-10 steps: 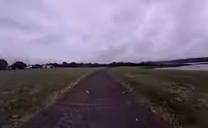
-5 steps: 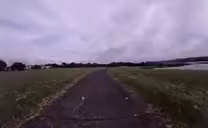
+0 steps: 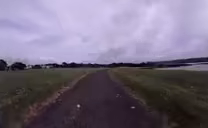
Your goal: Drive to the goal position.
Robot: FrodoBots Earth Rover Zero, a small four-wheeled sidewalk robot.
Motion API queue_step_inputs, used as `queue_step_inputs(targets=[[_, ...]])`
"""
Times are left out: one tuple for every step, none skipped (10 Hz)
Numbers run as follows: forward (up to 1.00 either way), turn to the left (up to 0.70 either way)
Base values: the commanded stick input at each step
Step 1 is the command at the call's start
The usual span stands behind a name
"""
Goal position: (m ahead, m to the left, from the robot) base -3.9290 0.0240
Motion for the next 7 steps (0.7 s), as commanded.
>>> queue_step_inputs(targets=[[0.7,0.0],[0.7,0.0],[0.7,0.0],[0.7,0.0],[0.7,0.0],[0.7,0.0],[0.7,0.0]])
